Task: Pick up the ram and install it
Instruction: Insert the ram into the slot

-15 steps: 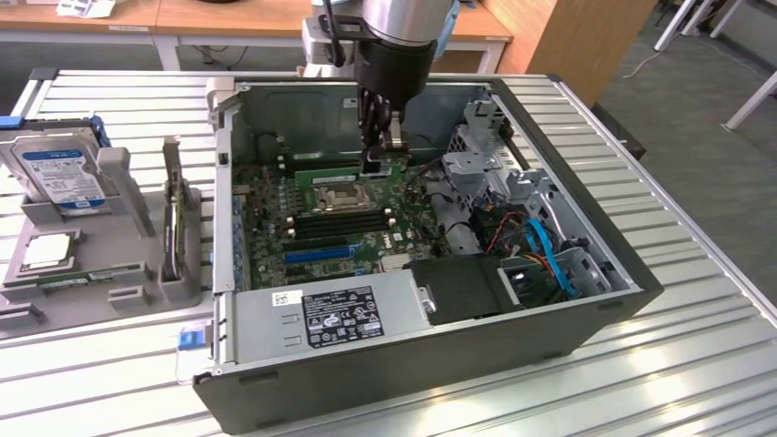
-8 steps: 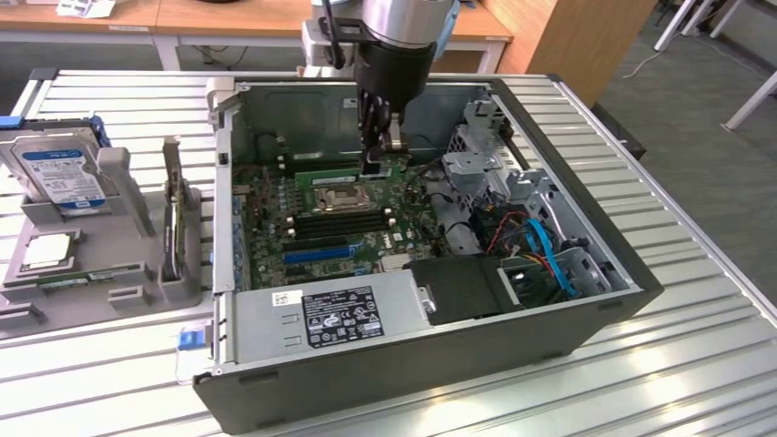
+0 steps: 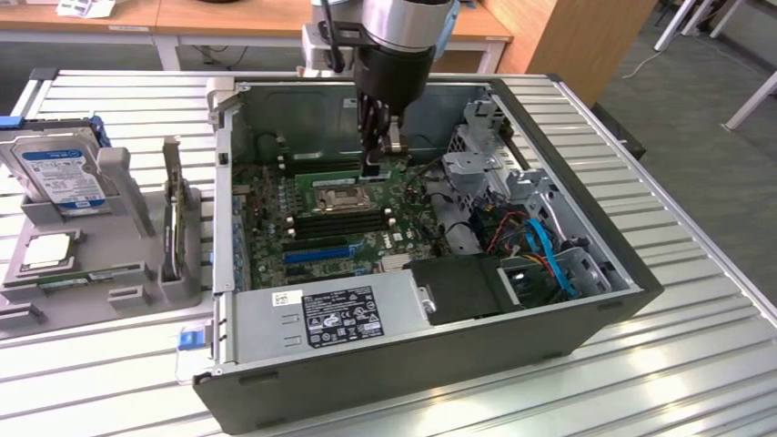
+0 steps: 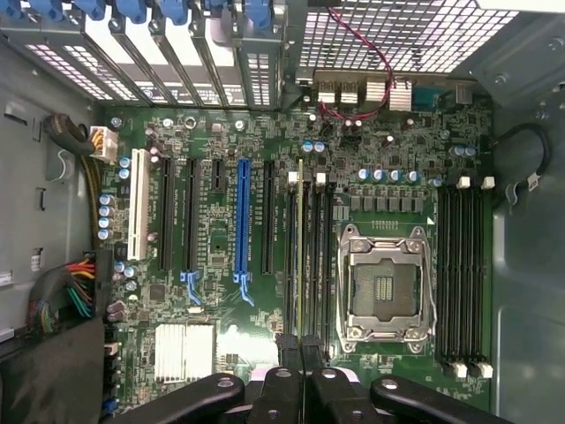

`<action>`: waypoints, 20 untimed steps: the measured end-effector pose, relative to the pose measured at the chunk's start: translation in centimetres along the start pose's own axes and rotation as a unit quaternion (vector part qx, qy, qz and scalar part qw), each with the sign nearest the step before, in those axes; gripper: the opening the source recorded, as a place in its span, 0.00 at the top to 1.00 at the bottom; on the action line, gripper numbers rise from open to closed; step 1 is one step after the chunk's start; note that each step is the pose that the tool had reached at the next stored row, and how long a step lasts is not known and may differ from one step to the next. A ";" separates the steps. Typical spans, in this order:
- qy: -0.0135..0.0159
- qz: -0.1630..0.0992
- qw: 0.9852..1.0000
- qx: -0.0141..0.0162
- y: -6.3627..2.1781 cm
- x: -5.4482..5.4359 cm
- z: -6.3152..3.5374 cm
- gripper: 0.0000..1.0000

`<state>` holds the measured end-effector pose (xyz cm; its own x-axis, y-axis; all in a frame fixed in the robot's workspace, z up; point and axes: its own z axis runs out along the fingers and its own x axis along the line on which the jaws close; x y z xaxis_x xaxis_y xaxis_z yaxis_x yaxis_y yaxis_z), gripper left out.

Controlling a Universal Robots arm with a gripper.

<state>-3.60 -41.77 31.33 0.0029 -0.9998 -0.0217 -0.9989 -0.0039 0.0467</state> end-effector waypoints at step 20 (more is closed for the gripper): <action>0.000 0.000 1.000 0.000 -0.11 0.0 2.24 0.89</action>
<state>-3.60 -41.77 29.09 0.0029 -0.9998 -0.0216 -0.9989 -0.0040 0.0468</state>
